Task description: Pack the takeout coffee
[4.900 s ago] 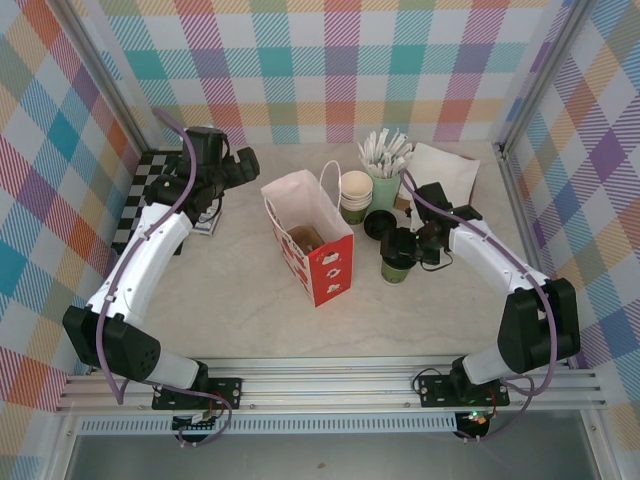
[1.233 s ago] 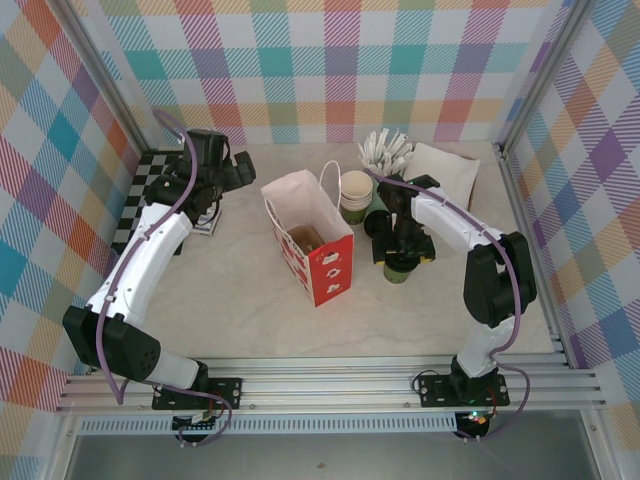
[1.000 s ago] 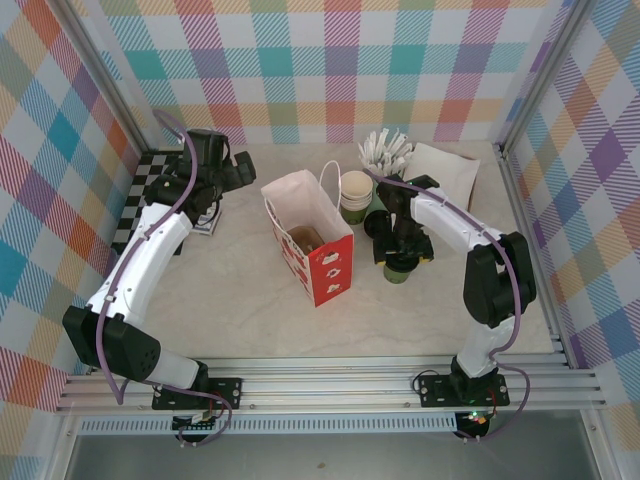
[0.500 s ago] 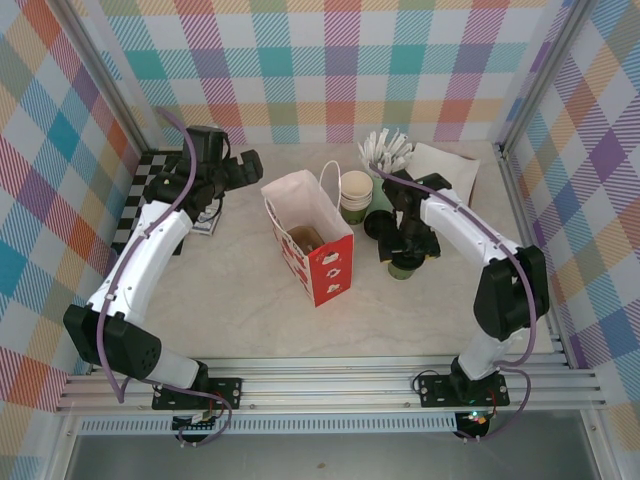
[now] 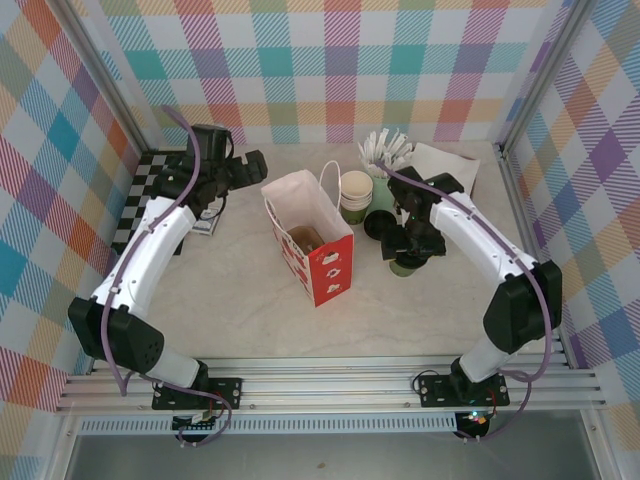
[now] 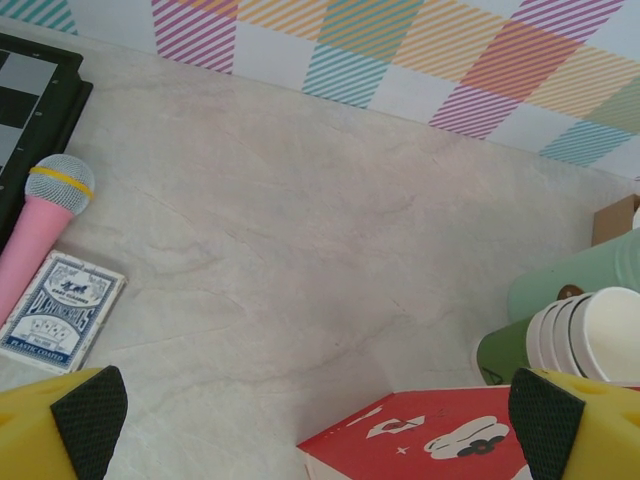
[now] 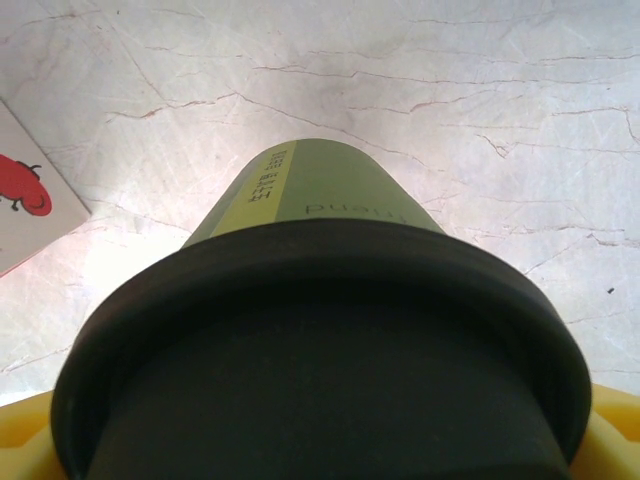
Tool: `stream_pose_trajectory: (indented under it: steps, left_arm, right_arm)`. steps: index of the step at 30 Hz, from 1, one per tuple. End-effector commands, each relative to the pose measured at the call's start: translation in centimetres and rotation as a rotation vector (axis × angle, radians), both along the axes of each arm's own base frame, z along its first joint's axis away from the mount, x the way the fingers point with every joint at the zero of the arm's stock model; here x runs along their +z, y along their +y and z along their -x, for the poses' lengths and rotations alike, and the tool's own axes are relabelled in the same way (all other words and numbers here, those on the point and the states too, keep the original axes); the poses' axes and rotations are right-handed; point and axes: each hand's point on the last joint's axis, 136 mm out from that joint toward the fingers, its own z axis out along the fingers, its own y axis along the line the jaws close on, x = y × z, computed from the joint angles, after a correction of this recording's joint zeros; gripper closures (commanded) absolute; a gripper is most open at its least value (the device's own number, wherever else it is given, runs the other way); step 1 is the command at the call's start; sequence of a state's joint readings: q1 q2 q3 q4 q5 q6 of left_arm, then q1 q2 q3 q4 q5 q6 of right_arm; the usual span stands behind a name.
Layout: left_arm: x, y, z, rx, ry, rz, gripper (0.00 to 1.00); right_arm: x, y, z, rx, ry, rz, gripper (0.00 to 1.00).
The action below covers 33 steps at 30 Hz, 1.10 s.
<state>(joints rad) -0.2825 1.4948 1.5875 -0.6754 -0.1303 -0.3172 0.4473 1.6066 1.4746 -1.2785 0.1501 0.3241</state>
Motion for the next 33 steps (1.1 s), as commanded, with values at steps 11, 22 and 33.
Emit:
stream_pose_trajectory:
  steps: [11, 22, 33]
  left_arm:
    - [2.4, -1.7, 0.0, -0.100, -0.004, 0.057, 0.00]
    - [1.5, -2.8, 1.0, -0.123, 0.082, 0.106, 0.00]
    - [0.7, -4.7, 0.5, -0.147, 0.127, 0.152, 0.00]
  right_arm:
    - [6.9, 1.0, 0.5, 0.053, -0.130, -0.035, 0.35]
    - [14.3, 4.0, -0.5, 0.138, -0.314, -0.096, 0.35]
    - [23.9, 11.2, -1.1, 0.379, -0.593, -0.234, 0.36]
